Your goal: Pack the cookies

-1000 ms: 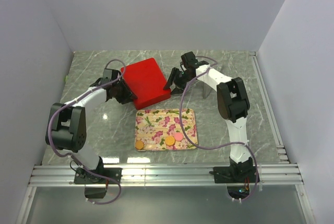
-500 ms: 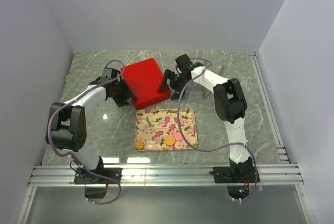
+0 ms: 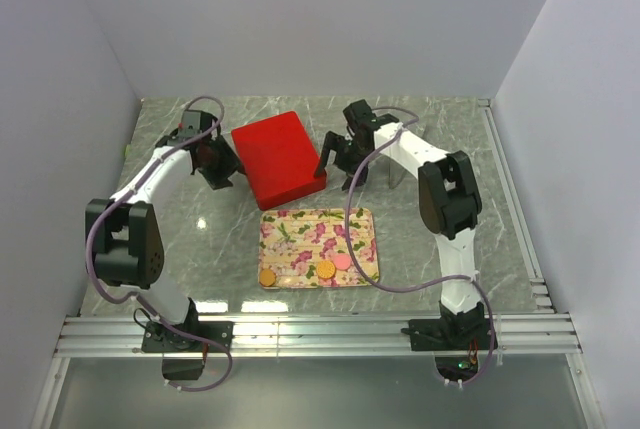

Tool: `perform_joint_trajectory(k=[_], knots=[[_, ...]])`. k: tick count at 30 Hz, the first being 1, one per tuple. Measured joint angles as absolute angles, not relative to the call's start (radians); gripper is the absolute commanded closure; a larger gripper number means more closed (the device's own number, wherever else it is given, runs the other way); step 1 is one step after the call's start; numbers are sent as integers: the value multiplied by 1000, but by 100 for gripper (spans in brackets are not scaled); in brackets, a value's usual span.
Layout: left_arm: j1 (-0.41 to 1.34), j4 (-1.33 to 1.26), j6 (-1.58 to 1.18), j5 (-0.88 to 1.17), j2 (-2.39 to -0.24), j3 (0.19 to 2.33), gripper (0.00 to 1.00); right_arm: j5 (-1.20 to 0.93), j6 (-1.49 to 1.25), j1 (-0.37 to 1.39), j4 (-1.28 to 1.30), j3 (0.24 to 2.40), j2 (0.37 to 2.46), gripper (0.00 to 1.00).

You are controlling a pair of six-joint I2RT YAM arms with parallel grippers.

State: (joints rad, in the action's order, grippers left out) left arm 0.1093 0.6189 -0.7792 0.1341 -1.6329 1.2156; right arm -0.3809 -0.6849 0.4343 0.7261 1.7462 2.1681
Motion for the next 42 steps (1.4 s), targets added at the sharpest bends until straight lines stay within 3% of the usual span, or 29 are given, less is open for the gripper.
perform_joint_trajectory(k=[5,13,15,21,23,30,42], knots=[[94,641,-780,133,-1666,1317,49,-354,-671,381,761,1745,2141,11],[73,655,-780,134,-1805,1499,53,-437,-681,335,787,1998,2152,49],[62,656,-782,134,-1847,1538,57,-505,-714,338,722,2062,2158,59],[29,646,-786,147,-1969,1641,77,-746,-913,345,363,2086,2234,74],[18,637,-790,163,-2011,1674,83,-803,-1000,348,234,2082,2292,78],[6,555,-797,236,-2084,1731,87,-878,-1188,364,22,2212,2553,83],[6,407,-847,347,-2212,1812,89,-817,-1306,375,-134,2214,2634,89]])
